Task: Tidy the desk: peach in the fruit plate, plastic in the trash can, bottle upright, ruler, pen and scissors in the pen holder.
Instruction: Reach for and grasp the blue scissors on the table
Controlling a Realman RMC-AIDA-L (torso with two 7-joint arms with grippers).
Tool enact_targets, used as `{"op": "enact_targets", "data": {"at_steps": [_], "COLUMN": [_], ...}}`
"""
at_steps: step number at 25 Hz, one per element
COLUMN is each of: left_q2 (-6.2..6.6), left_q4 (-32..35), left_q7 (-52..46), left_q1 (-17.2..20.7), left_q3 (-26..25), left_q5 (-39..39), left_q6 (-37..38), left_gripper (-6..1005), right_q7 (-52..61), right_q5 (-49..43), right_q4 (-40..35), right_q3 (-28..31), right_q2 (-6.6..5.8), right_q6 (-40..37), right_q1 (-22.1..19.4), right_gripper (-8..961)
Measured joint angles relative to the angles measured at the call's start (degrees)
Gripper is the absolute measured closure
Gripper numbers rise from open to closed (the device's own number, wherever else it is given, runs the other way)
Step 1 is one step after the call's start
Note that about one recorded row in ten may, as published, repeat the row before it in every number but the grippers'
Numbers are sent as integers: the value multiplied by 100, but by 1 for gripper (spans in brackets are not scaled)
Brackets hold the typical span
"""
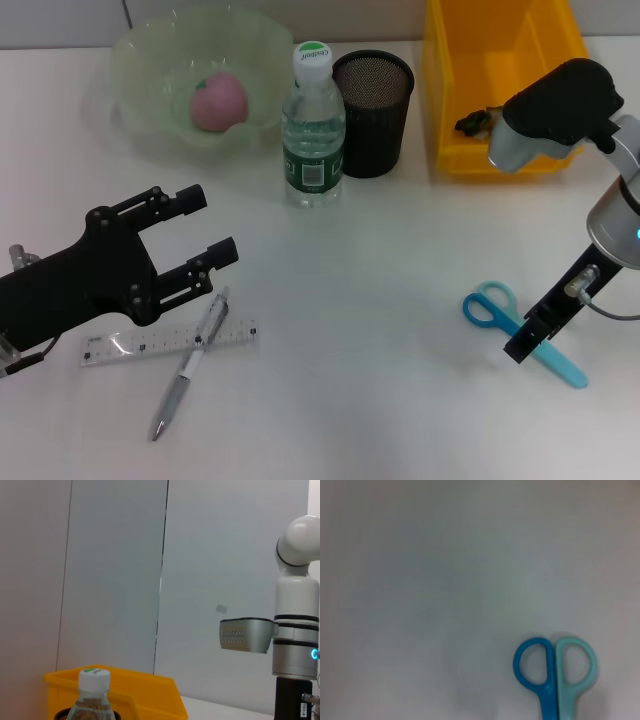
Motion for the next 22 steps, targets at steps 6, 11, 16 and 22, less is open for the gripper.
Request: {"op": "enact_targets", "data": {"at_steps": [6,11,16,22], "left_q2": [0,0,0,0], "left_q4": [-8,-9,-9,-9], "left_q7": [65,67,83,124], "left_q1": [-6,-9,-4,11], "left_q3": [0,0,0,0], "left_q5": [0,6,1,0], "left_q6": [0,1,24,41], "left_gripper": [332,331,331,332], "right_q7": [65,109,117,119], "right_q5": [-1,-5,-6,-10], "right_q4": [1,6,9,27], "right_q3": [-110,-145,-145,-141], "right_q2": [0,0,0,0], "right_q6": [56,100,107,122], "right_q1": [25,34,37,38], "right_gripper": [172,172,172,172]}}
